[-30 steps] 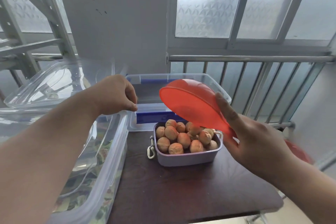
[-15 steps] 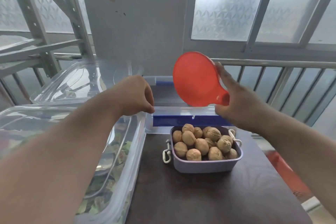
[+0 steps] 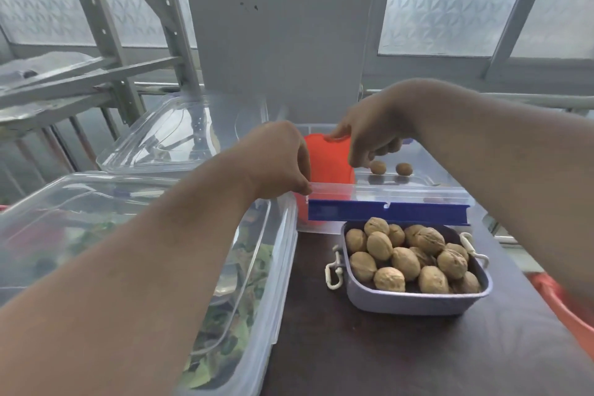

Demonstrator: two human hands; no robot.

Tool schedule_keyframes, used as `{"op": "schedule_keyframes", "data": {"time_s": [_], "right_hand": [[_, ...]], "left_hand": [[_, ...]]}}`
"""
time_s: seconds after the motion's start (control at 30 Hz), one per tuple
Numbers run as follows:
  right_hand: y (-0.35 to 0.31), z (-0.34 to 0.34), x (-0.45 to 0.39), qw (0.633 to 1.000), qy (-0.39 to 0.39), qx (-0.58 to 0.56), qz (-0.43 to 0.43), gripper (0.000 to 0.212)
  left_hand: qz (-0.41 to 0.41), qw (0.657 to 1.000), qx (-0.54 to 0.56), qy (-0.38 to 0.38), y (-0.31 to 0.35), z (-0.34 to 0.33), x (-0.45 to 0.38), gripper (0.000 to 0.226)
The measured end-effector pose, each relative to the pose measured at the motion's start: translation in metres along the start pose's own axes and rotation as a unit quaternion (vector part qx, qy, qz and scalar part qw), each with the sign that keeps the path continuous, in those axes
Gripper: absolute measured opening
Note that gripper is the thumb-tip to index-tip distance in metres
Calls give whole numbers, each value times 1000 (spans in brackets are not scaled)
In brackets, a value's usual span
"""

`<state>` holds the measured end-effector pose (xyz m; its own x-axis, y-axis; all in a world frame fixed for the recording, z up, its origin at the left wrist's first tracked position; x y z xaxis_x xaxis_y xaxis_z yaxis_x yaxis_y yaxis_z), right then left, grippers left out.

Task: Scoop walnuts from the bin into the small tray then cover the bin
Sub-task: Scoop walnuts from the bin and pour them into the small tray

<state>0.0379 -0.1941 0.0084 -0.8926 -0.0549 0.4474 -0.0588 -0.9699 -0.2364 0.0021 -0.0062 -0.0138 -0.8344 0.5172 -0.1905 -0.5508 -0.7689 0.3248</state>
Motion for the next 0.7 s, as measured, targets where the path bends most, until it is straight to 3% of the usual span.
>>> {"op": "schedule_keyframes", "data": {"time_s": [0.07, 0.2, 0.3, 0.57, 0.63, 0.7], "right_hand": [[8, 1, -9, 996, -45, -71, -11, 89], [37, -13, -24, 968, -144, -200, -37, 44], [58, -32, -32, 942, -166, -291, -34, 32], [86, -52, -22, 893, -139, -427, 26, 31], [89, -51, -12, 892, -113, -435, 38, 44], [94, -43, 3, 923, -38, -380, 41, 67]], "left_hand": [[-1, 1000, -2, 0, 0, 1, 1, 7], [-13, 1000, -16, 4, 3, 0, 1, 8], [-14, 1000, -11, -2, 2, 0, -1, 7], [1, 1000, 11, -4, -1, -1, -1, 6], [1, 1000, 10, -4, -2, -1, -1, 6], [1, 1000, 11, -6, -3, -2, 0, 6]]}}
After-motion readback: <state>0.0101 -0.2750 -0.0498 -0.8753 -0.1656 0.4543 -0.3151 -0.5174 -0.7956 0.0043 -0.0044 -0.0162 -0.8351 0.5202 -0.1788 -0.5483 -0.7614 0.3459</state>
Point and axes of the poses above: each hand's wrist, its own x-axis away from the middle knuckle, its own z-axis out of the back of the hand, y = z × x, the point moved 4 cm from there along -x, towards the middle knuckle, and after that the axes turned 3 degrees about -x, right-handed, at the moved point
